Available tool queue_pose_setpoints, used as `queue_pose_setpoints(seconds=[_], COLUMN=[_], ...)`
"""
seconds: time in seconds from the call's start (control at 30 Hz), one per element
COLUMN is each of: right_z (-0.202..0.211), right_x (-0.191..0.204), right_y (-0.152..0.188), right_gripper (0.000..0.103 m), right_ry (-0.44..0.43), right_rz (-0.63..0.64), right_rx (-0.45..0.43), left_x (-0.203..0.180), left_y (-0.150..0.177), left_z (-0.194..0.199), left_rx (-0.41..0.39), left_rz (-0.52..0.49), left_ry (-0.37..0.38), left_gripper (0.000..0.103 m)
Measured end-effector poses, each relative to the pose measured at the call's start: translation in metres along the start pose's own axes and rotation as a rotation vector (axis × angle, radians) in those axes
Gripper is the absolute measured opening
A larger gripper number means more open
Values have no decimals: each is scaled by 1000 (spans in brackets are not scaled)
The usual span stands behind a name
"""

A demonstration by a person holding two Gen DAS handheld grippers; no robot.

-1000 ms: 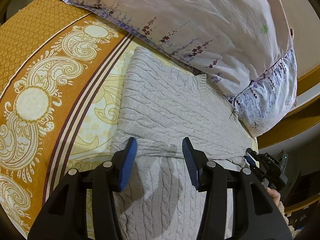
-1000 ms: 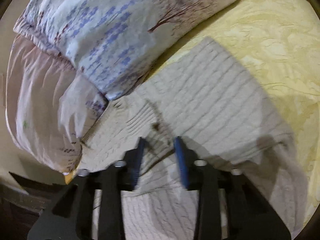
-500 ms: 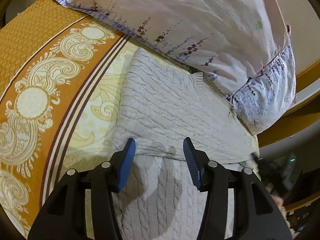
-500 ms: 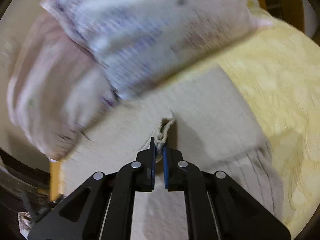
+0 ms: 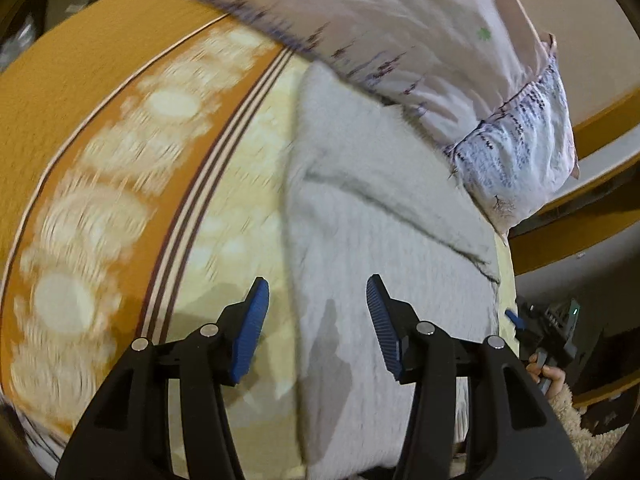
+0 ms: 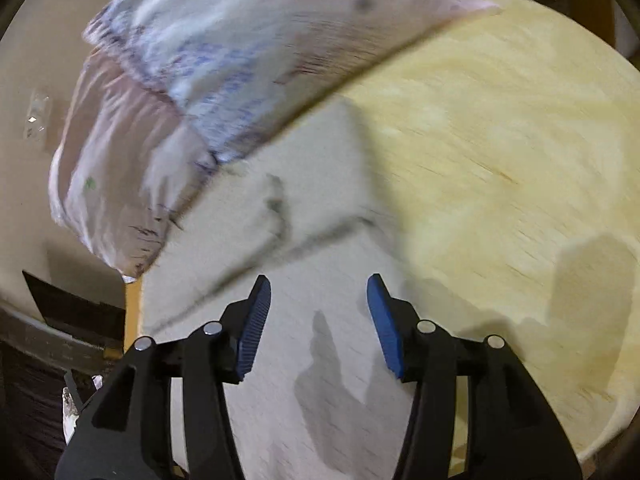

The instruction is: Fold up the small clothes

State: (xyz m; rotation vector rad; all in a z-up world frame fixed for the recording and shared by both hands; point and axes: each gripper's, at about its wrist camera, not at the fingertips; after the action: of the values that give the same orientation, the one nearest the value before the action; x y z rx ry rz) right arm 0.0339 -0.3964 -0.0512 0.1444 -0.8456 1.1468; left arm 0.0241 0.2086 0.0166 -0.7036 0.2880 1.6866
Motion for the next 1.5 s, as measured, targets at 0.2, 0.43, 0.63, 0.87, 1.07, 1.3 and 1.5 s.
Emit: queue_pose_setpoints(seconds=[0.2, 0.43, 0.63, 0.87, 1.07, 1.3, 1.5], right_z=[-13, -25, -22, -14, -22, 3, 35], right_x=[-31, -40, -48, -43, -35, -17, 4], right_y=[28, 51, 73, 102, 117, 104, 73], right_gripper=[41, 33, 32, 29, 18, 7, 6], right_ry=[-95, -241, -283, -251, -288, -291, -275], right_rz=[-55, -68, -32, 71, 102, 202, 278], right_rx=[129, 243, 373, 530, 591, 387, 177], left_x=[4, -6, -9, -20, -25, -34, -33], left_y=[29, 55, 87, 111, 110, 101, 75], left_z=[-10, -19, -21, -27, -32, -23, 1], left_rx=[48, 103, 190, 278, 327, 309, 188], left_rz=[48, 50, 69, 68, 72, 30, 25], left_ry=[58, 134, 196, 226, 228, 210, 210], left_gripper=[51, 51, 50, 50, 32, 9, 6])
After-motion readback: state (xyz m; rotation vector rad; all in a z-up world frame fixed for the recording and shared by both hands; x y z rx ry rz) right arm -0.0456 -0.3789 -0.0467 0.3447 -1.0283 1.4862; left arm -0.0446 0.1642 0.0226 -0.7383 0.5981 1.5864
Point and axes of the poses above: each gripper's, at about its wrist camera, not at the fingertips, and z roughly against the way its jaws point, x to its left, y to its underside, and after that the axes turned 11 degrees about x, right-handed
